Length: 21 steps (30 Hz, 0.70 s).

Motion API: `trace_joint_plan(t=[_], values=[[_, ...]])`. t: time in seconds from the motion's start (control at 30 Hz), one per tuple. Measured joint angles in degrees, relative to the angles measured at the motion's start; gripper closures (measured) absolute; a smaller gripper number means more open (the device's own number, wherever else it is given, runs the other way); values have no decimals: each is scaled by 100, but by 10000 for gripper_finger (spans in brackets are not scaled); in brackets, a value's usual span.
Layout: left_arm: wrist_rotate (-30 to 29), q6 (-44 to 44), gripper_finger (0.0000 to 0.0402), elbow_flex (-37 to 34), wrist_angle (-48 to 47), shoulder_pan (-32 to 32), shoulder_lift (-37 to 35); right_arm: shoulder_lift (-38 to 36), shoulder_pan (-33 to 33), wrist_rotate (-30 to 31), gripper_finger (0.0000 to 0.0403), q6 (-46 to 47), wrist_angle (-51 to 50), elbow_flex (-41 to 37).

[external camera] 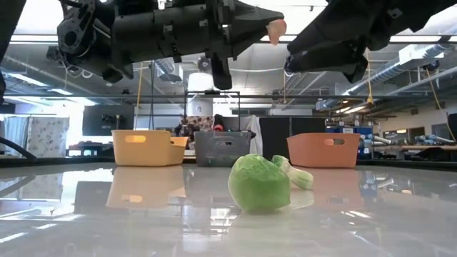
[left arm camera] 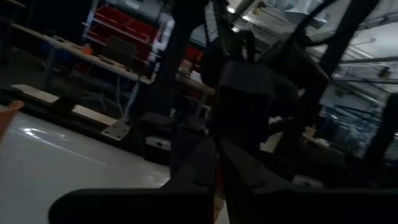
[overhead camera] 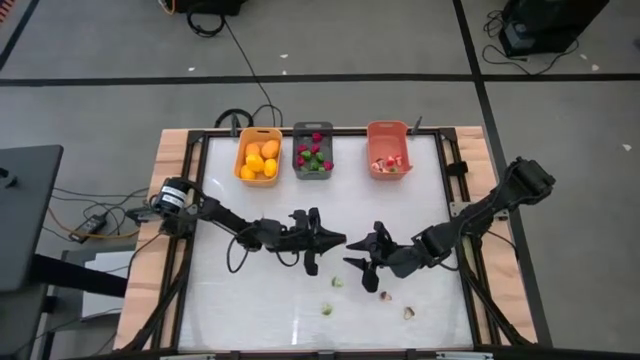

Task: Sort produce into baskets
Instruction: Put the red mushroom into the orange bin

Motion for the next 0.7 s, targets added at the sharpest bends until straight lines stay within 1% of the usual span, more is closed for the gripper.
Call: trace_joint_plan(t=[0.23,0.37,0.57,0.7], values=[[270,-5,384,0,119,1,0,-98,53,132,203,-135,247,0],[373,-2,384,0,132,1,0,-120,32,266,200,-285,410,0],[390,1,384,0,87,1,0,-107,-88,411,201,-736,857,0],[386,7,384,0,90,1,0,-107,-138,575,216,-878,873,0]])
